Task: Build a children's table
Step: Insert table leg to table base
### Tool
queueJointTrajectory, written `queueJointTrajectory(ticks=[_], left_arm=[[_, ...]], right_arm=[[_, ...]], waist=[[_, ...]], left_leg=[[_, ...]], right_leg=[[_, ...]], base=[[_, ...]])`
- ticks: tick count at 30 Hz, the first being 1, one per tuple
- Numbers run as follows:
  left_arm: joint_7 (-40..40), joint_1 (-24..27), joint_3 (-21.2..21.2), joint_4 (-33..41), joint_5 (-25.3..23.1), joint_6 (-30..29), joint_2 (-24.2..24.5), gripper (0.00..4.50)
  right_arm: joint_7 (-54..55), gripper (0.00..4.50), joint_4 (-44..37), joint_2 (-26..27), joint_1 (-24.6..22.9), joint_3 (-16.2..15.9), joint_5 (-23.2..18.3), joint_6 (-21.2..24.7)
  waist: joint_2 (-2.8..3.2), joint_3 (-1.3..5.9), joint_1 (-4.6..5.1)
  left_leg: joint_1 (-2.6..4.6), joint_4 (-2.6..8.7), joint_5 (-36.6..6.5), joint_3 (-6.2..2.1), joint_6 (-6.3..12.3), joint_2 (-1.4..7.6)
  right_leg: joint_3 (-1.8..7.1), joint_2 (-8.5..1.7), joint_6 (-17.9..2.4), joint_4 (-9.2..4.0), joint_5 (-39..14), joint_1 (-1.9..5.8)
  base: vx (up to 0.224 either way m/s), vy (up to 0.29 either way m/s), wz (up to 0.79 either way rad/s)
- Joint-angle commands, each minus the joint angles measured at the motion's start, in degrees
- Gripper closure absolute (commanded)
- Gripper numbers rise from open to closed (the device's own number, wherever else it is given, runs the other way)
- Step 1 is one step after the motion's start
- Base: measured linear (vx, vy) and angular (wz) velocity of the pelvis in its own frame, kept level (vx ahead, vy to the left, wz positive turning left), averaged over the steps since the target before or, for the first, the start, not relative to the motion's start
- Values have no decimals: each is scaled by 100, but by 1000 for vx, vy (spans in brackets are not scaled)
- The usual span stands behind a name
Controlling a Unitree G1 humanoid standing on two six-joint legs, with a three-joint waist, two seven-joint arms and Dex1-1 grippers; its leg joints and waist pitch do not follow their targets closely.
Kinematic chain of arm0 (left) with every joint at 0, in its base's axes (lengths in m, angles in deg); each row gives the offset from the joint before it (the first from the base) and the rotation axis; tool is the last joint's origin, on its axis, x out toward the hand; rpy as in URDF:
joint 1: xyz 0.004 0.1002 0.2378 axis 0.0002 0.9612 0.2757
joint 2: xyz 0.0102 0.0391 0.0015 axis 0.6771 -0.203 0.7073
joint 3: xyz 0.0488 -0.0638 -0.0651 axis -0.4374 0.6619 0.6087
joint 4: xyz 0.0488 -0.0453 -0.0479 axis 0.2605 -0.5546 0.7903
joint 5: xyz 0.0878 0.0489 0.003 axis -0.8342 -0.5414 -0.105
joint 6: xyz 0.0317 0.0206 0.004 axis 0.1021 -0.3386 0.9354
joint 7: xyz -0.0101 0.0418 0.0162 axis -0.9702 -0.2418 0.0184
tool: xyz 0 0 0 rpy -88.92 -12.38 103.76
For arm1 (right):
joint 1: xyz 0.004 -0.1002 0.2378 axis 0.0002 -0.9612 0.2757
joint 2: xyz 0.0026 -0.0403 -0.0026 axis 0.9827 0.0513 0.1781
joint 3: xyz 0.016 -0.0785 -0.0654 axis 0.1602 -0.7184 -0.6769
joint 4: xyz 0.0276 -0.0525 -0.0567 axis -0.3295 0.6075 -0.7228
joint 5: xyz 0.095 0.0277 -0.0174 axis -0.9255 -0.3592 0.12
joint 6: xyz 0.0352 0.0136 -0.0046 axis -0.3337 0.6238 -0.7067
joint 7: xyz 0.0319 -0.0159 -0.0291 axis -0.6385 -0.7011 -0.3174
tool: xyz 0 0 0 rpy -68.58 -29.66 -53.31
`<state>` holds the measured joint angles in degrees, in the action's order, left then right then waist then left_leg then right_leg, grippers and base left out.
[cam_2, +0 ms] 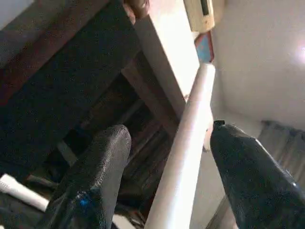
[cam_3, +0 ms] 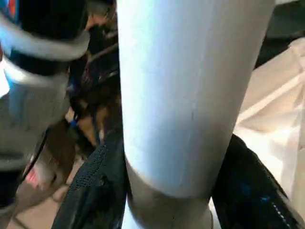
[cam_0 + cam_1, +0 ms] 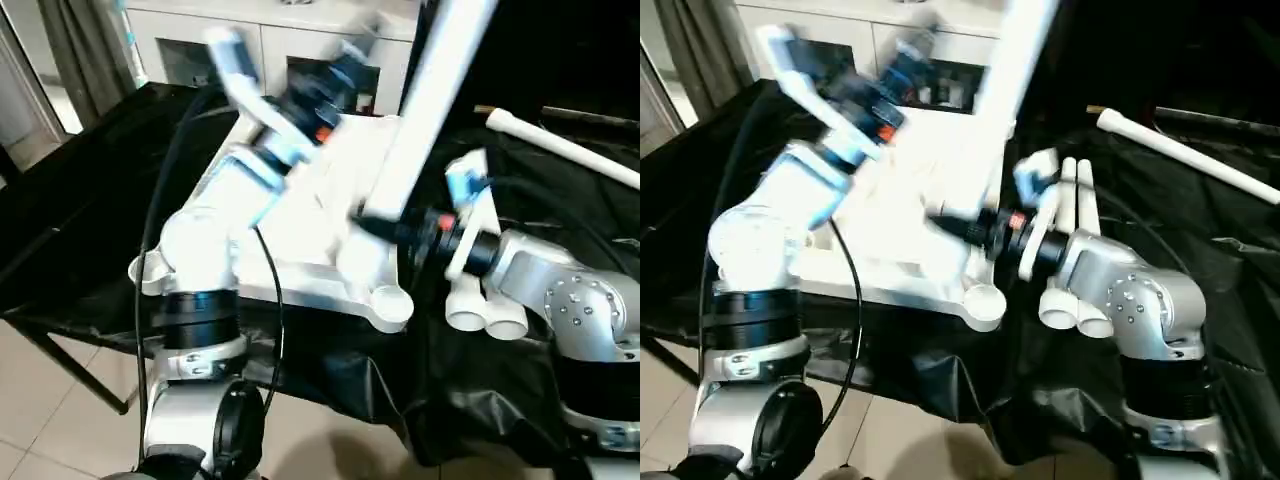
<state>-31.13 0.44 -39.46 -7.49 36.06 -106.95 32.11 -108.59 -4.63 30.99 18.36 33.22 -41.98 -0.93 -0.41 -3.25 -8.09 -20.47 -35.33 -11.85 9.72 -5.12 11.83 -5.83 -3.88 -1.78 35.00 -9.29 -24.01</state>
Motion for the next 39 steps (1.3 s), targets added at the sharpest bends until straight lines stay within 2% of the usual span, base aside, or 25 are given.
queueJointTrajectory(ticks=[1, 2, 5, 6, 7, 8, 10, 11, 12, 13, 14, 16, 18, 19, 20, 21, 24, 26, 28, 29, 30, 31, 32, 33, 39], left_arm=[[31, 60, -20, 70, -108, 64, 125, 134], [-12, 110, -197, 21, -588, 154, 464, 134], [-201, 259, -805, -119, -1641, 511, 1110, 134], [-391, 387, -1243, -208, -2249, 790, 1515, 134], [-645, 522, -1427, -232, -2509, 1043, 1736, 134], [-877, 653, -1574, -217, -2658, 1203, 1934, 134], [-1021, 737, -1725, -188, -2753, 1213, 2104, 134], [-1097, 773, -1846, -192, -2851, 1259, 2202, 134], [-1460, 908, -2384, -307, -3332, 1604, 2550, 134], [-1476, 913, -2408, -313, -3353, 1621, 2564, 134], [-1879, 1017, -2990, -516, -3876, 2040, 2901, 134], [-1985, 1040, -3125, -596, -4011, 2179, 2969, 134], [-2499, 1102, -3628, -1040, -4490, 2668, 3173, 134], [-2670, 1109, -3699, -1181, -4544, 2762, 3174, 134], [-2793, 1118, -3740, -1266, -4572, 2817, 3173, 134], [-2977, 1119, -3829, -1358, -4634, 2869, 3209, 164], [-3410, 1143, -4077, -1537, -4716, 3026, 3357, 198], [-3520, 1110, -4198, -1715, -4805, 3170, 3385, 210], [-3454, 993, -4353, -2082, -5060, 3438, 3313, 231], [-3448, 950, -4376, -2216, -5122, 3541, 3277, 231], [-3446, 898, -4427, -2372, -5207, 3639, 3228, 253], [-3471, 826, -4475, -2586, -5320, 3778, 3160, 253], [-3486, 807, -4483, -2645, -5349, 3818, 3142, 267], [-3515, 728, -4530, -2876, -5461, 3943, 3058, 267], [-3564, 502, -4615, -3457, -5610, 4228, 2880, 304]], right_arm=[[295, 261, -80, 38, 92, 226, 18, -198], [552, 261, -50, 15, 54, 205, 332, -414], [823, 261, 4, -99, -38, 51, 887, -757], [1006, 261, 43, -137, -94, -6, 1181, -971], [1146, 261, 91, -137, -136, 8, 1373, -1195], [1302, 262, 123, -139, -189, 28, 1569, -1435], [1432, 262, 140, -163, -241, 30, 1750, -1634], [1479, 262, 146, -169, -268, 29, 1817, -1723], [1610, 262, 138, -198, -366, 12, 1962, -1868], [1617, 262, 138, -199, -371, 11, 1969, -1875], [1762, 262, 111, -198, -507, -41, 2139, -2007], [1787, 262, 99, -186, -557, -69, 2190, -2051], [1866, 262, 24, -52, -800, -183, 2330, -2175], [1866, 262, 2, -7, -868, -236, 2359, -2204], [1864, 262, -19, 24, -919, -274, 2380, -2224], [1858, 262, -44, 66, -962, -323, 2398, -2244], [1847, 262, -107, 130, -1028, -402, 2401, -2271], [1835, 262, -118, 124, -1048, -430, 2405, -2281], [1813, 262, -120, 101, -1070, -449, 2407, -2287], [1809, 262, -122, 104, -1081, -451, 2415, -2298], [1796, 262, -118, 97, -1085, -461, 2430, -2305], [1783, 262, -112, 99, -1085, -470, 2453, -2316], [1782, 262, -111, 99, -1086, -474, 2458, -2320], [1769, 262, -107, 86, -1076, -491, 2469, -2322], [1727, 262, -145, 30, -1064, -493, 2461, -2276]], waist=[[-114, 460, 21], [-121, 454, 20], [-115, 441, 44], [-110, 443, 24], [-89, 445, 38], [-79, 451, 51], [-68, 468, 60], [-46, 478, 59], [-46, 476, 63], [-48, 458, 48], [-62, 447, 56], [-54, 433, 75], [-76, 414, 64], [-74, 417, 74], [-61, 422, 79], [-71, 432, 100], [-107, 422, 153], [-84, 422, 180], [-124, 415, 191], [-105, 423, 187], [-108, 417, 192], [-140, 418, 189], [-128, 424, 184], [-149, 427, 193], [-171, 424, 176]], left_leg=[[-34, 362, -140, 6, 178, 61], [-36, 376, -118, -4, 152, 66], [-31, 393, -101, -7, 23, 55], [-23, 407, -92, -28, 15, 59], [-16, 410, -84, -26, -37, 51], [-12, 411, -66, -20, -97, 54], [0, 406, 14, -12, -153, 68], [11, 402, 47, -15, -155, 78], [21, 396, 22, -5, -135, 79], [24, 417, -32, -17, -83, 88], [16, 419, -85, -5, -74, 81], [8, 441, -187, -4, -108, 78], [2, 460, -306, 0, -93, 61], [18, 467, -408, 7, -107, 49], [16, 471, -428, 2, -131, 59], [9, 473, -430, -5, -141, 65], [7, 476, -476, -11, -117, 73], [7, 474, -451, -12, -101, 88], [6, 471, -424, 2, -36, 70], [18, 468, -426, -1, -47, 82], [12, 471, -429, 0, -43, 83], [18, 474, -429, -1, -43, 90], [25, 469, -417, 1, -48, 91], [21, 468, -388, 3, -31, 96], [21, 472, -400, -7, -53, 107]], right_leg=[[291, -361, -402, -436, -1508, 413], [293, -364, -328, -433, -1548, 411], [303, -351, 85, -441, -1733, 403], [298, -364, 190, -464, -1813, 389], [309, -355, 391, -462, -1909, 367], [312, -374, 387, -454, -1881, 367], [322, -367, 165, -392, -1554, 366], [326, -365, -42, -346, -1264, 359], [333, -358, -150, -329, -1130, 353], [339, -362, -220, -333, -1089, 350], [347, -369, -286, -333, -1061, 361], [355, -378, -280, -335, -1199, 381], [361, -393, -143, -423, -1551, 380], [366, -402, -38, -441, -1798, 384], [370, -411, -33, -435, -1828, 387], [368, -419, -72, -430, -1799, 388], [364, -422, -208, -423, -1747, 390], [374, -425, -272, -391, -1661, 386], [375, -406, -272, -400, -1653, 387], [377, -422, -289, -391, -1646, 384], [378, -420, -293, -406, -1658, 382], [377, -426, -304, -399, -1665, 383], [381, -431, -312, -396, -1632, 382], [384, -431, -329, -399, -1582, 385], [388, -456, -479, -363, -1353, 404]], base=[[0, 0, 0], [0, 0, 0], [0, 0, 0], [0, 0, 0], [0, 0, 0], [0, 0, 0], [0, 0, 0], [0, 0, 0], [0, 0, 0], [0, 0, 0], [0, 0, 0], [0, 0, 0], [0, 0, 0], [0, 0, 0], [0, 0, 0], [0, 0, 0], [0, 0, 0], [0, 0, 0], [0, 0, 0], [0, 0, 0], [0, 0, 0], [0, 0, 0], [0, 0, 0], [0, 0, 0], [0, 0, 0]])
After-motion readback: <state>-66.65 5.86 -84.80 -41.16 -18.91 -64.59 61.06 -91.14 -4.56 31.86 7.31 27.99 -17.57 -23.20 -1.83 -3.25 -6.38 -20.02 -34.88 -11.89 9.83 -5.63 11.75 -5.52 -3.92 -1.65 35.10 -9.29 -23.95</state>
